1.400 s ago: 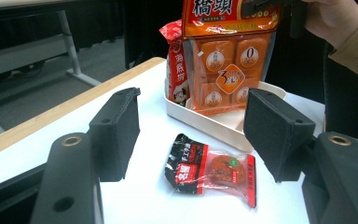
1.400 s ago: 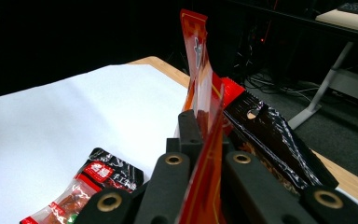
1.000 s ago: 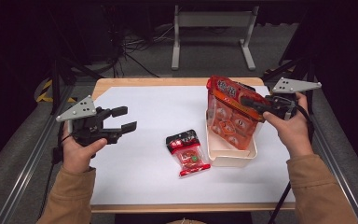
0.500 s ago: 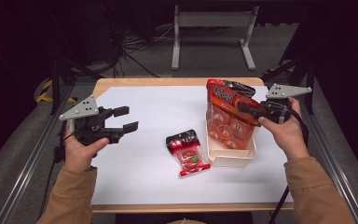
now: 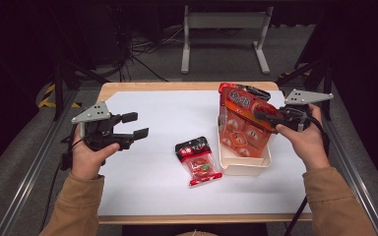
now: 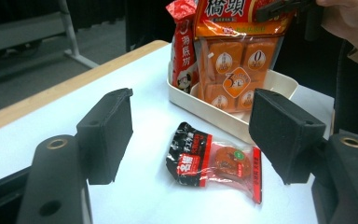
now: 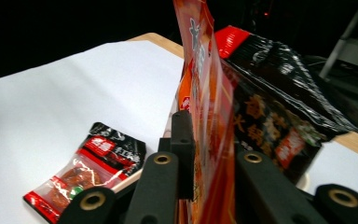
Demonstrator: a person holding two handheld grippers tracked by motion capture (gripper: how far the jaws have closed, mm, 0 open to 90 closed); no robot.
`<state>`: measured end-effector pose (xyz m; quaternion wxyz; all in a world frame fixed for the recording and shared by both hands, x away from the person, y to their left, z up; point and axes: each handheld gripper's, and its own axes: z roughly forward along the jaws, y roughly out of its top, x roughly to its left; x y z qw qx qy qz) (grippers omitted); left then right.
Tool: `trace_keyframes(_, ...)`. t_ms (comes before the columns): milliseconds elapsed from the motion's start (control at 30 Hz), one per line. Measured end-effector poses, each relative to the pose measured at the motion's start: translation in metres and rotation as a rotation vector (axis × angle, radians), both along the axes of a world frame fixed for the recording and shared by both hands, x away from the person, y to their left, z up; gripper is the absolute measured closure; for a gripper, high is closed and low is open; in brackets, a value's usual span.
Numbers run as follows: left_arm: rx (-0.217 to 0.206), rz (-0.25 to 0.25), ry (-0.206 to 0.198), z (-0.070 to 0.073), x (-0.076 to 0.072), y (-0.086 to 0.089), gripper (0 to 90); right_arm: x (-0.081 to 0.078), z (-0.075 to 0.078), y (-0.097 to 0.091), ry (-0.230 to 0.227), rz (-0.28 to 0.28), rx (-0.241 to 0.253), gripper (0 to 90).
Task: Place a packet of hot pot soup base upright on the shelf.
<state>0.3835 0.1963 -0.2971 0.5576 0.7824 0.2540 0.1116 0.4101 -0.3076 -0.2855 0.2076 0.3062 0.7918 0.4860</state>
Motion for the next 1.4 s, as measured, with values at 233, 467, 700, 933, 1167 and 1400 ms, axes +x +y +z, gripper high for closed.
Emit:
trace_keyframes(233,0.024,-0.012,0.017,-0.006,0.008,-0.011,29.1,-0.011,0.005,-0.014,-0.036,-0.041,0.078,55.2)
trace_keyframes(467,0.037,-0.026,0.019,-0.010,0.014,-0.016,28.7,-0.025,0.008,-0.031,-0.069,-0.076,0.126,45.5)
trace_keyframes(700,0.062,-0.023,0.011,-0.014,0.018,-0.019,28.5,-0.047,0.010,-0.048,-0.078,-0.111,0.126,39.4)
trace_keyframes(933,0.077,-0.008,0.025,-0.022,0.021,-0.023,28.4,-0.063,-0.005,-0.053,-0.046,-0.134,0.077,34.9)
trace_keyframes(1167,0.093,-0.001,0.027,-0.027,0.023,-0.026,28.4,-0.066,-0.024,-0.058,-0.046,-0.162,0.088,33.8)
trace_keyframes(1400,0.094,0.009,0.032,-0.030,0.024,-0.028,30.1,-0.068,-0.038,-0.062,-0.059,-0.197,0.040,35.3)
